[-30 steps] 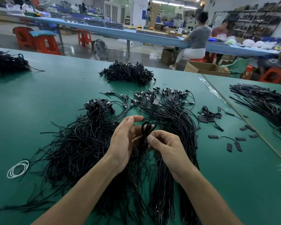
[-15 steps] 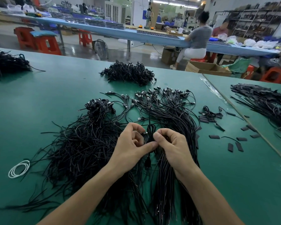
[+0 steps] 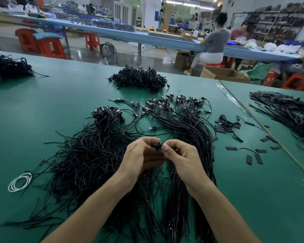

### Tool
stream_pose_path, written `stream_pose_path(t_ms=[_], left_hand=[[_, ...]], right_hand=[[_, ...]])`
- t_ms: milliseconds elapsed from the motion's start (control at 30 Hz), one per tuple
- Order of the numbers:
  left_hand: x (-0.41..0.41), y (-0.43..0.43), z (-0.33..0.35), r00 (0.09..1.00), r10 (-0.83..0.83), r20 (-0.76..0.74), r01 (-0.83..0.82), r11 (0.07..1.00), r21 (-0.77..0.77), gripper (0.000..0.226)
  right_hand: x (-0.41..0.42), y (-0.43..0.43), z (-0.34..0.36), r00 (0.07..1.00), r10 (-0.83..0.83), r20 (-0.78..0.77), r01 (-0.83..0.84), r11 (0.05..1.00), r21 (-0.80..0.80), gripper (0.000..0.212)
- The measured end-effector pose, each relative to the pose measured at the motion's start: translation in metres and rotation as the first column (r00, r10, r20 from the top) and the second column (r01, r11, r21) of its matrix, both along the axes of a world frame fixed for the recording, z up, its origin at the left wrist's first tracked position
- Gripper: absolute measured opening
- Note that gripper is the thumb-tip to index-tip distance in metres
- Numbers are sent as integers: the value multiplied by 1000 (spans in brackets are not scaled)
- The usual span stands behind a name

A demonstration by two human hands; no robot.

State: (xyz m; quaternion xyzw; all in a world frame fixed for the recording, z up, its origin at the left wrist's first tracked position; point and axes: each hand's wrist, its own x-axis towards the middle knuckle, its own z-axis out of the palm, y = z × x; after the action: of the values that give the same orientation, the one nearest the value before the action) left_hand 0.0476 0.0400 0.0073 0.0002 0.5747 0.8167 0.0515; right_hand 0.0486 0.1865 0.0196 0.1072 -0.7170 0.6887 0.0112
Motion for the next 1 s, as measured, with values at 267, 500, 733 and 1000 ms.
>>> stream_pose_path(t_ms=[267, 500, 733, 1000], left_hand=[[-1, -10, 5, 975, -59, -214, 23, 986, -168, 41], [-4, -21, 4, 942, -173, -288, 67, 937, -344, 56], [-69, -57, 14, 957, 204, -204, -282, 806, -521, 40], [-142, -97, 10, 859, 432, -274, -462, 427, -777, 50]], right_hand=[[1, -2, -6, 996, 28, 90, -28, 1000, -1, 18], [3, -4, -13, 974, 51, 221, -35, 996, -77, 23], [-1, 10, -33, 967, -119, 226, 54, 960, 275, 11], [0, 23, -55, 962, -271, -17, 164, 530, 832, 31]])
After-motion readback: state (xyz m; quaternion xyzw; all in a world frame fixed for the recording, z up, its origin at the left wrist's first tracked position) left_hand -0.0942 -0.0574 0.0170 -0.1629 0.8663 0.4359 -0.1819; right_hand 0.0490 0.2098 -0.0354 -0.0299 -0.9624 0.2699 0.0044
